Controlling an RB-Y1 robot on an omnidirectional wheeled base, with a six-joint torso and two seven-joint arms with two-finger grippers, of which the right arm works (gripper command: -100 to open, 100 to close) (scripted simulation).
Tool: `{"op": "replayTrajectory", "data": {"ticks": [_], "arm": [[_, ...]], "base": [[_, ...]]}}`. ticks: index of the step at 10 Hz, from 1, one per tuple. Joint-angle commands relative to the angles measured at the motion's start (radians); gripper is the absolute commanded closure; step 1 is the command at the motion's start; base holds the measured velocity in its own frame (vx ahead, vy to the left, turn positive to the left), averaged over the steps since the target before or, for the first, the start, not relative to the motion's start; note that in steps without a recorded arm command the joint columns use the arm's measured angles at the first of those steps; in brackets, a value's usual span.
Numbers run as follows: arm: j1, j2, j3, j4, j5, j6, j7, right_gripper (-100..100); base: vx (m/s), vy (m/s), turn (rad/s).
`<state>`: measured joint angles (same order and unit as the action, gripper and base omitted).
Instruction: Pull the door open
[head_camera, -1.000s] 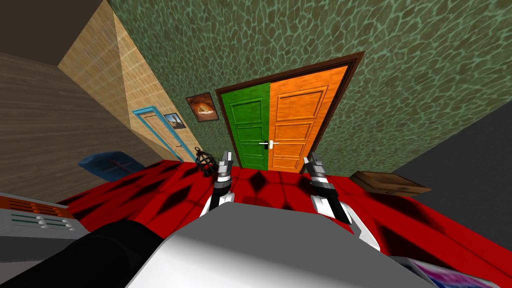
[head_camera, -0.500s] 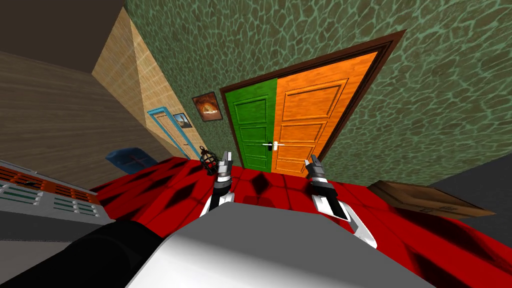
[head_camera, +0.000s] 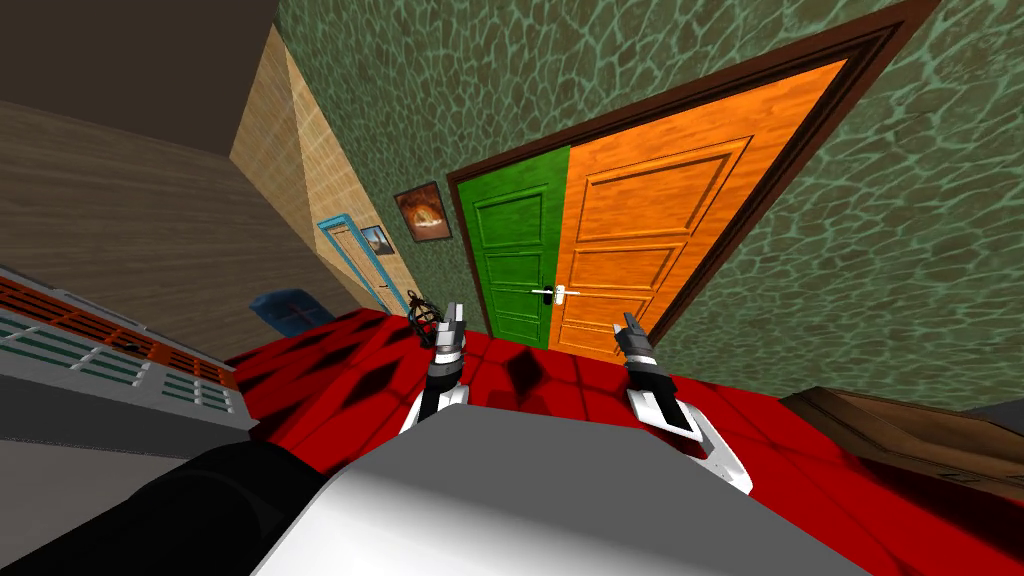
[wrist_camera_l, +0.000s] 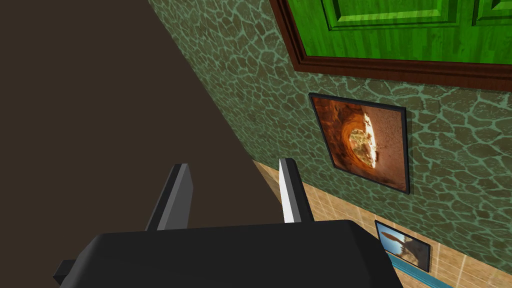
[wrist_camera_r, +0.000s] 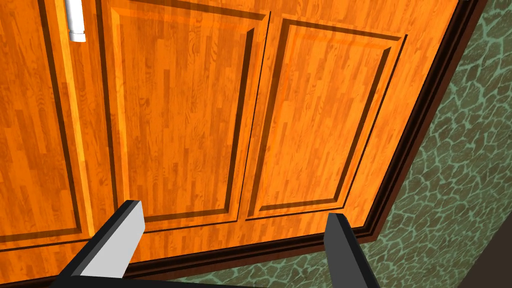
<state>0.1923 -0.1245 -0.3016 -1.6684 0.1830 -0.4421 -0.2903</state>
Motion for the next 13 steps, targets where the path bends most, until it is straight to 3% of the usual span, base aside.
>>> {"op": "replayTrajectory", "data": {"ticks": [1,13], "arm": [[-0.011,-0.003,-0.018,0.031,0.011,0.01,-0.014,-100],[-0.125,-0.023,-0.151,0.297,0.094,0.073,-0.099,-100]], "base": [[0.11,0.002,0.133],[0.117,0.003,0.119]]}}
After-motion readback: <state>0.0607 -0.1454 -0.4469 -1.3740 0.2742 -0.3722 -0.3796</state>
